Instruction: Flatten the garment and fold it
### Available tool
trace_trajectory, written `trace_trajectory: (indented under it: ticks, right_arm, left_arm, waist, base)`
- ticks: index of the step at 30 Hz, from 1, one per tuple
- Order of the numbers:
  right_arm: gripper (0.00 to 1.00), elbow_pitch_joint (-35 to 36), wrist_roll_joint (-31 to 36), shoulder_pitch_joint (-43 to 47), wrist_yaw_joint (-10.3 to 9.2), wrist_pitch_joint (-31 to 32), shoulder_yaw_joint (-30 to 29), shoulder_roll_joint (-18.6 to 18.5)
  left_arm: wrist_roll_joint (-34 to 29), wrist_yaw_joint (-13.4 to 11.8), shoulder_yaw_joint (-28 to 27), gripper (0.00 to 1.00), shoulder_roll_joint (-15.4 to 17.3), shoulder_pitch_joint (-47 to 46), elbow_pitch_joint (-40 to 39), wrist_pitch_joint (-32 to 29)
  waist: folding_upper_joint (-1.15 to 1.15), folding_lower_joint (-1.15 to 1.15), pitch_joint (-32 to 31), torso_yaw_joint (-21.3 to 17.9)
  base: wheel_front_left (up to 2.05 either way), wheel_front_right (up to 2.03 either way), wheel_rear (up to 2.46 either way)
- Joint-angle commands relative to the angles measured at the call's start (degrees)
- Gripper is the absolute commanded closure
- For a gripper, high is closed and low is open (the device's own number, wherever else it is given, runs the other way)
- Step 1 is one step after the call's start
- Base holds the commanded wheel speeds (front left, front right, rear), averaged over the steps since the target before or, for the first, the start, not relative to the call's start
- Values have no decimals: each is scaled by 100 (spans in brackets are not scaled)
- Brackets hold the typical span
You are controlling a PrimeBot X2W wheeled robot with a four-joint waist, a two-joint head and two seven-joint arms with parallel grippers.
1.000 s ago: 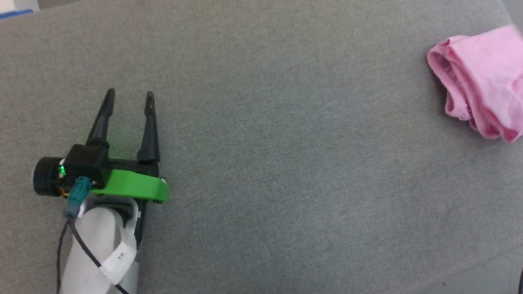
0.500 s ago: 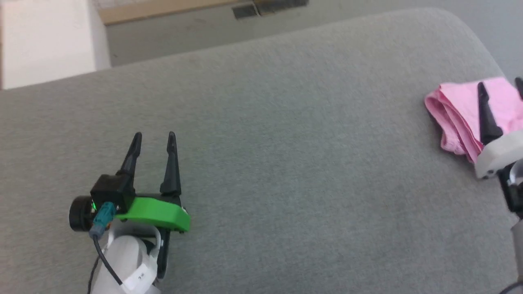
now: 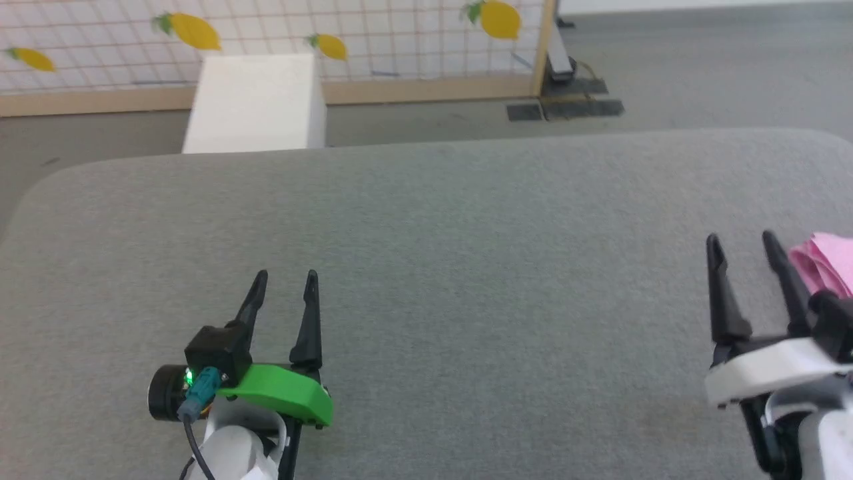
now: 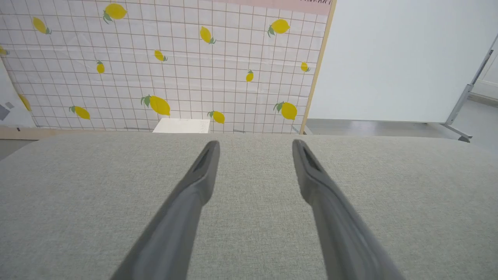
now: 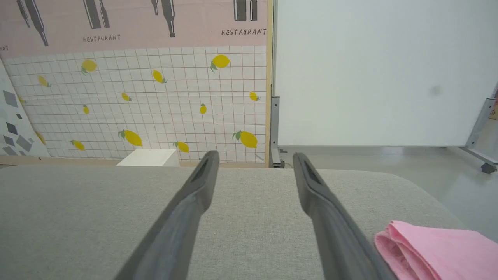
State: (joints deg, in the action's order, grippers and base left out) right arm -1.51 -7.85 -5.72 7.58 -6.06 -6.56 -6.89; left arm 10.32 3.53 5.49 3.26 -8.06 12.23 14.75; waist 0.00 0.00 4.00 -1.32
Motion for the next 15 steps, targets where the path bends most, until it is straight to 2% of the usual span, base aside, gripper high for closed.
trace_trajectory:
  ticks: [1, 7, 15]
  right_arm:
    - [0, 95, 17, 163, -9, -21, 9, 76]
    - [0, 272, 132, 658, -9, -146, 101, 317]
    - [0, 241, 96, 1032, -9, -232, 144, 397]
  left_arm:
    - [72, 21, 26, 0, -20, 77, 19, 24]
    - [95, 2, 98, 0, -29, 171, 87, 24]
    - [135, -9, 168, 0, -34, 282, 204, 25]
  waist:
    - [0, 0, -396, 438]
    - [0, 0, -455, 525]
    - [0, 0, -561, 549]
  base:
    - [0, 0, 0]
    - [0, 0, 0]
    - [0, 0, 0]
